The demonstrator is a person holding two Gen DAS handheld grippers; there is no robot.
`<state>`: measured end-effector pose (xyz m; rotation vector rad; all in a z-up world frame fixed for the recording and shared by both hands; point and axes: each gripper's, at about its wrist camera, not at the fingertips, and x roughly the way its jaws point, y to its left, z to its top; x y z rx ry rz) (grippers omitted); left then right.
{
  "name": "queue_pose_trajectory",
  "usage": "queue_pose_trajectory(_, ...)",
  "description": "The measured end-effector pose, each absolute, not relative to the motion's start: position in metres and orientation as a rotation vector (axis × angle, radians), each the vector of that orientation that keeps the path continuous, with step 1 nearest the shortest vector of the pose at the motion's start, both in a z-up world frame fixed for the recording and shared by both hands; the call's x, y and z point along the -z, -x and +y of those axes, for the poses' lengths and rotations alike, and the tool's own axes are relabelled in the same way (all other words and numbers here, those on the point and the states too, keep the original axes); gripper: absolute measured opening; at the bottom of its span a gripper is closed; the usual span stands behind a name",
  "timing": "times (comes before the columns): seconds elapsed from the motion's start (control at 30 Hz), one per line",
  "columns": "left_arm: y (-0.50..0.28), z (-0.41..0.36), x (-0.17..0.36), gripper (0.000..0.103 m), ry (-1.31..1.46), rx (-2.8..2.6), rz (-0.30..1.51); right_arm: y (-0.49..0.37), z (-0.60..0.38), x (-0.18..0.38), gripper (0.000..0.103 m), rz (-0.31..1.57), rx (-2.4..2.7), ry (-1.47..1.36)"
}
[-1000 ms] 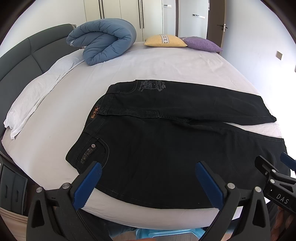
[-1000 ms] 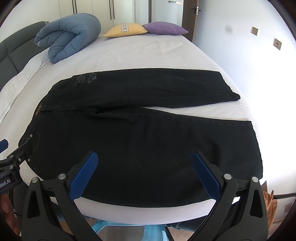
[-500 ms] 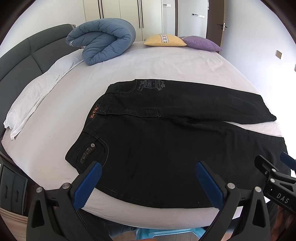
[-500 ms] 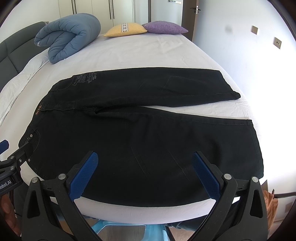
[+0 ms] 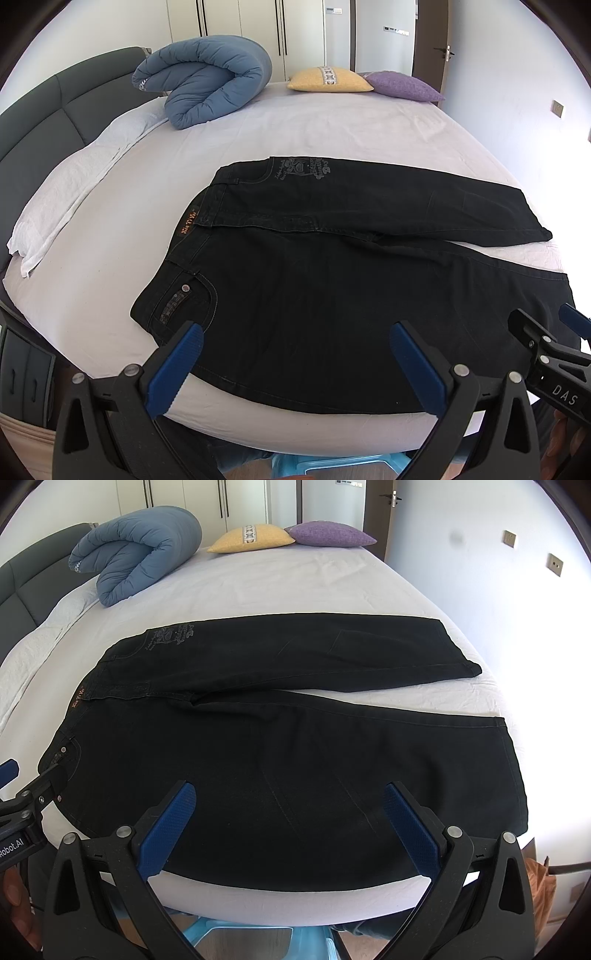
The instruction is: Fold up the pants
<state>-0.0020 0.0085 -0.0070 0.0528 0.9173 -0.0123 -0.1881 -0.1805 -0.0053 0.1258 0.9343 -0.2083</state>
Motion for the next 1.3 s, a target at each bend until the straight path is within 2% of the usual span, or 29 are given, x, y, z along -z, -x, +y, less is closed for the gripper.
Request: queue_pose_trajectory(1.3, -0.0025, 0.0084, 0.0122, 0.103, -0.026, 0.049, 0.934, 0.1819, -0.1771, 0.0062, 0.103, 0.933, 0.163, -0.124)
